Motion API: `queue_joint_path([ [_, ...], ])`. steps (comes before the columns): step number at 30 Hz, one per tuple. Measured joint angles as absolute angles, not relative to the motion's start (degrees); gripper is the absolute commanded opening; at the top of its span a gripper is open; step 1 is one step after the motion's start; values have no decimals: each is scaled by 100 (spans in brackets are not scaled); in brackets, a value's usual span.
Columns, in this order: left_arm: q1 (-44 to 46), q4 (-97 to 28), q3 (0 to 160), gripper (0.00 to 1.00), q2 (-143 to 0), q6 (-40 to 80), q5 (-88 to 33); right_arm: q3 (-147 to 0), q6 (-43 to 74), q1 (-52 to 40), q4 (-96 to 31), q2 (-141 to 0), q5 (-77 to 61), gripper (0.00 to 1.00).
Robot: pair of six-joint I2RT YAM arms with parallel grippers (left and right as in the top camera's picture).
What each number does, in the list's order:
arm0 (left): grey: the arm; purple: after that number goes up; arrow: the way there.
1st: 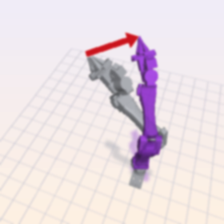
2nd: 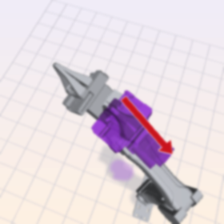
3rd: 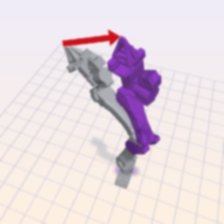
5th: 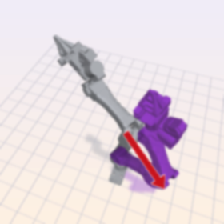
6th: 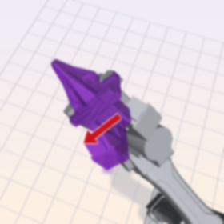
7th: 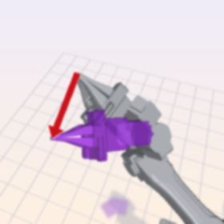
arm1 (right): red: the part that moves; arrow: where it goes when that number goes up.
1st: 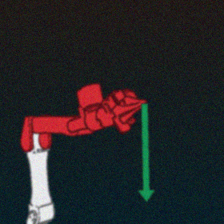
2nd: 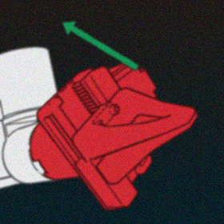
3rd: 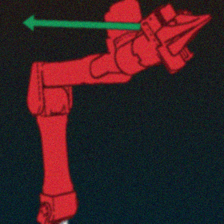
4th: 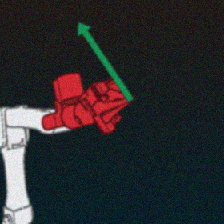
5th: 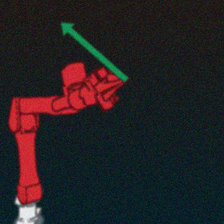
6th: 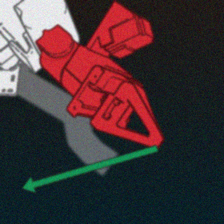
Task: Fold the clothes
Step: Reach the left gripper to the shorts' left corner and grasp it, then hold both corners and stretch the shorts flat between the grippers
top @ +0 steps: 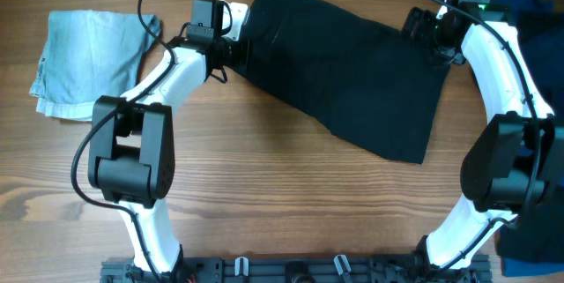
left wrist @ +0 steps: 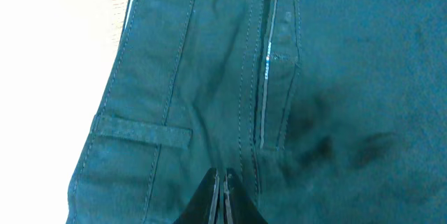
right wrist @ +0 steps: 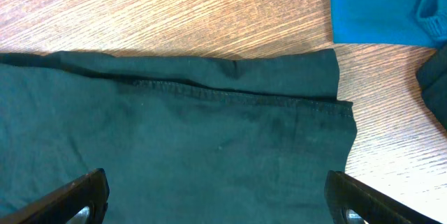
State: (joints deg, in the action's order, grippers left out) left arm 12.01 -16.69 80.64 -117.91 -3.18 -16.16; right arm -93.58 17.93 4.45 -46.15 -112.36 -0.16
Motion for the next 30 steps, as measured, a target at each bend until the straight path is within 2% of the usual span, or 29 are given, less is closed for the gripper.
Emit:
queue_joint_path([
  [8, 1201, -1588, 8064, 4, -12317, -318, -1398, -9358, 1796, 445, -4615, -11236, -16, 100],
  [14, 1208, -2340, 8219, 4, -12315, -191, -1044, -9358, 1793, 445, -4613, -11236, -16, 100],
  [18, 1205, -3103, 8322, 4, -12239, 259, -919, -9358, 1793, 445, -4615, -11236, -16, 100],
  [24, 1205, -3433, 8333, 4, -12189, 663, -878, -9358, 1793, 445, -4615, -11238, -16, 100],
  [30, 1205, -4303, 8359, 4, -12108, 1310, -860, -9358, 1793, 445, -4613, -11236, -16, 100],
])
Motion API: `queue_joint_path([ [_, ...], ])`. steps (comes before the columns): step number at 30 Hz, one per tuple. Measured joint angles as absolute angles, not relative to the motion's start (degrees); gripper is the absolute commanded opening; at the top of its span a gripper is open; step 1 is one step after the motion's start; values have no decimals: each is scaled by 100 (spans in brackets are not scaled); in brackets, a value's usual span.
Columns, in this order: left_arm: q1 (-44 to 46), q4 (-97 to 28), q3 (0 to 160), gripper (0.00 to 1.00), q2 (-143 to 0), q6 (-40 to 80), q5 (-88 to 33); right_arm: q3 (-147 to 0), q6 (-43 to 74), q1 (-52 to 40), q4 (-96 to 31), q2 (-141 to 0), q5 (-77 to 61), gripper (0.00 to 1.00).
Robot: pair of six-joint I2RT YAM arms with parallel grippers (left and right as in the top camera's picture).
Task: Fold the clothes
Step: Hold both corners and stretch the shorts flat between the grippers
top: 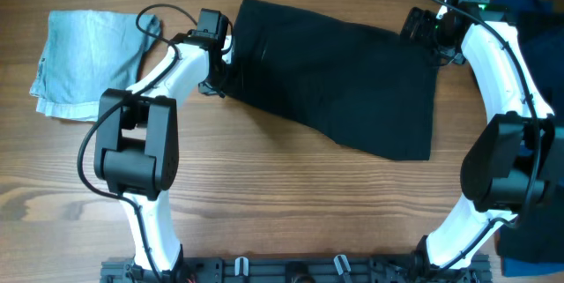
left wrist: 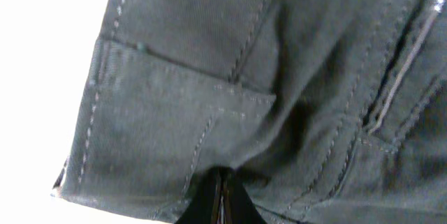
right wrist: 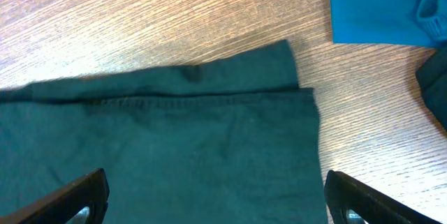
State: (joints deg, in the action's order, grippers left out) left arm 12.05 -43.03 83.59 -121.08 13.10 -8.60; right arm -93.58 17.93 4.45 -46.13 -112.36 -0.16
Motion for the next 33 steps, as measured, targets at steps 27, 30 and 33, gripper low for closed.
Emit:
queue_joint_path([
  [27, 1107, -3367, 10324, 89, -11804, 1334, -1052, -9358, 1793, 445, -4609, -11236, -16, 100],
  [30, 958, -3035, 10324, 90, -12313, 1181, -1055, -9358, 1796, 445, -4609, -11238, -16, 100],
  [33, 838, -2967, 10320, 90, -12827, 1079, -1055, -9358, 1793, 445, -4611, -11236, -16, 100],
])
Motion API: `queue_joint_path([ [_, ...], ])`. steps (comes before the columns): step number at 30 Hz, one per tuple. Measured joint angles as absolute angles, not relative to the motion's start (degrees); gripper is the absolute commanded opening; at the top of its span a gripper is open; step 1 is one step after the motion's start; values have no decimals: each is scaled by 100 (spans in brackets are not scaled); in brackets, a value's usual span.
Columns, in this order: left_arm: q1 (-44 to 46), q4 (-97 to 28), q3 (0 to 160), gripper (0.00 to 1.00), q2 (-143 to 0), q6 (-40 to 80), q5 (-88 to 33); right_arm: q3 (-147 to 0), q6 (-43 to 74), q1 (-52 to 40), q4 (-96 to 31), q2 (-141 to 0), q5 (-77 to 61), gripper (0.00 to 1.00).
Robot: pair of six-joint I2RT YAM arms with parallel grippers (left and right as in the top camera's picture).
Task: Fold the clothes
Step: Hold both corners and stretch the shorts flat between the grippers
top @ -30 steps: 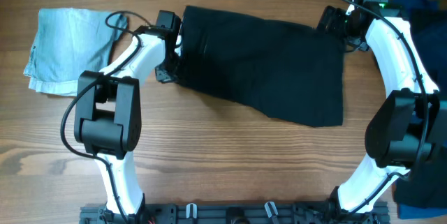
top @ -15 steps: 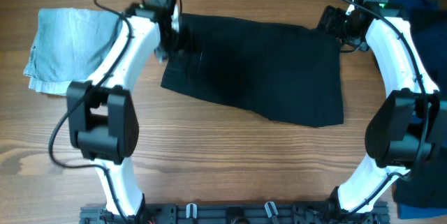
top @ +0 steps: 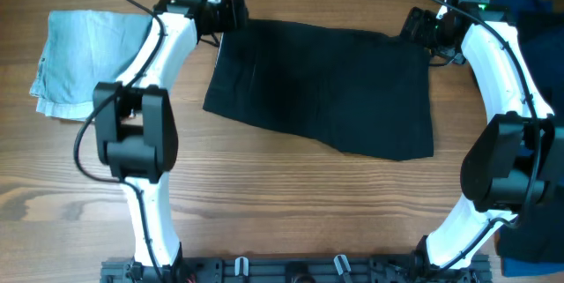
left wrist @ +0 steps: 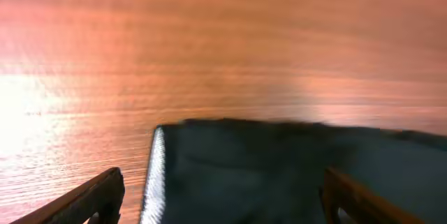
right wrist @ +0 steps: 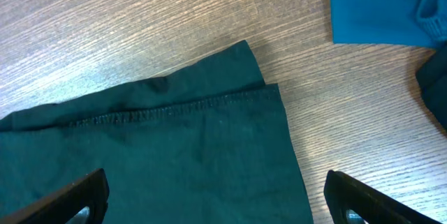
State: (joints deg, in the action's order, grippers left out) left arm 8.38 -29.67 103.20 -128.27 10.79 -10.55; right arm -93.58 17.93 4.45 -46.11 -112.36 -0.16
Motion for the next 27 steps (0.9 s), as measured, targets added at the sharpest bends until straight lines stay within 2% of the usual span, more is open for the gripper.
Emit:
queue_joint_path([
  [4, 696, -2934, 10291, 83, -13128, 1031, -1201, -9358, 1793, 445, -4613, -11238, -16, 100],
  [12, 539, -2624, 10285, 84, -13135, 484, -2043, -9358, 1793, 445, -4613, -11236, -16, 100],
  [22, 541, -2451, 10285, 80, -13327, 5, -2224, -9358, 1793, 445, -4611, -11236, -16, 100],
  [27, 539, -2381, 10283, 69, -13364, -23, -2281, -9358, 1793, 445, -4613, -11236, -16, 100],
])
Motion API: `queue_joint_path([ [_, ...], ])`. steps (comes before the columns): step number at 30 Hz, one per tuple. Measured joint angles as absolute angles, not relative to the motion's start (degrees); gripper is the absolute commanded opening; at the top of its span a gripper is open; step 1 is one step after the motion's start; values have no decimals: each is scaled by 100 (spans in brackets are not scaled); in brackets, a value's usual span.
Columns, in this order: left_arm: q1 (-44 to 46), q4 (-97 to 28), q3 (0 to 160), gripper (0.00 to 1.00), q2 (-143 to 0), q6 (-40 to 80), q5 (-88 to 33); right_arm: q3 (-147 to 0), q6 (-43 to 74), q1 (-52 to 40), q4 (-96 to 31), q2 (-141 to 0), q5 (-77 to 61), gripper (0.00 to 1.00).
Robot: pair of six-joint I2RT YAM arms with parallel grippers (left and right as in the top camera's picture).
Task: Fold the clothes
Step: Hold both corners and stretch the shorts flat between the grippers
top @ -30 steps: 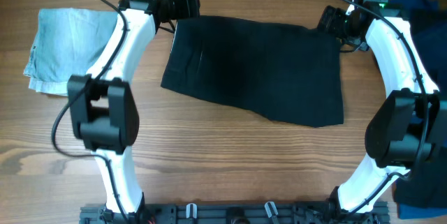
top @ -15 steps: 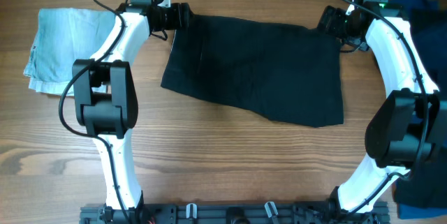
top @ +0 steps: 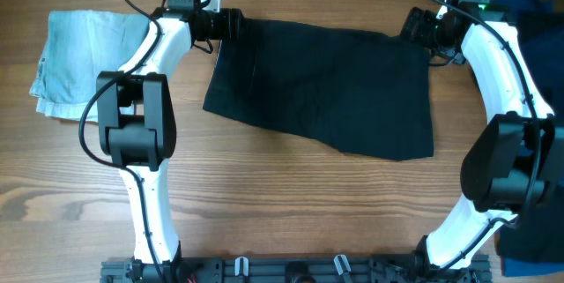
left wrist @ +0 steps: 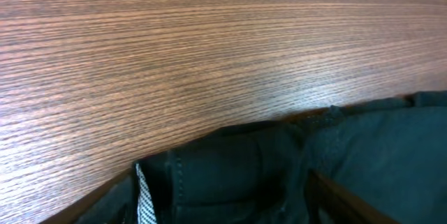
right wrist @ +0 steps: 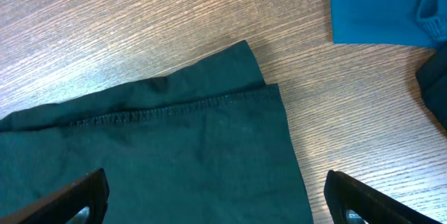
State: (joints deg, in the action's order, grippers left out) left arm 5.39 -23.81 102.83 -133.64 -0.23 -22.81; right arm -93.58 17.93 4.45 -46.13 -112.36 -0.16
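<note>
A black garment (top: 326,85) lies spread flat across the far middle of the table. My left gripper (top: 231,25) is at its far left corner. In the left wrist view that gripper (left wrist: 223,213) is open, and the black waistband (left wrist: 230,175) with a checked inner label lies between its wide-spread fingers (left wrist: 346,199). My right gripper (top: 424,29) hovers at the far right corner. In the right wrist view it (right wrist: 216,203) is open over the stitched hem corner (right wrist: 237,105), fingers (right wrist: 77,196) far apart and nothing gripped.
A folded light blue garment (top: 88,58) lies at the far left. Blue clothes (top: 529,5) sit at the far right edge, seen as a blue cloth (right wrist: 384,8) and a dark cloth (right wrist: 436,91). More dark blue fabric (top: 529,230) is at the near right.
My left gripper, still open, has come closer onto the garment's far left corner, so the waistband now lies between its fingers. The garment and the right arm have not moved.
The black garment first lay slanted, my left gripper shut on its waistband. A second later it was still shut and the garment had shifted left. Then the left gripper was open beyond the far left corner, the garment lying squarer. The right gripper stayed open throughout.
</note>
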Motion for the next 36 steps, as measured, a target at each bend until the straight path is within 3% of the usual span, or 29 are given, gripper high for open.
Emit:
queue_joint_path([
  [5, 541, -2370, 10283, 65, -13364, -40, -2558, -9358, 1793, 445, -4611, -11238, -16, 100],
  [8, 541, -2370, 10283, 54, -13364, -45, -2630, -9358, 1793, 445, -4613, -11238, -16, 100],
  [16, 539, -2440, 10283, 4, -13364, -108, -2685, -9358, 1796, 445, -4613, -11236, -16, 100],
  [36, 539, -3334, 10283, 5, -12908, -82, -2862, -9358, 1793, 445, -4613, -11238, -16, 100],
])
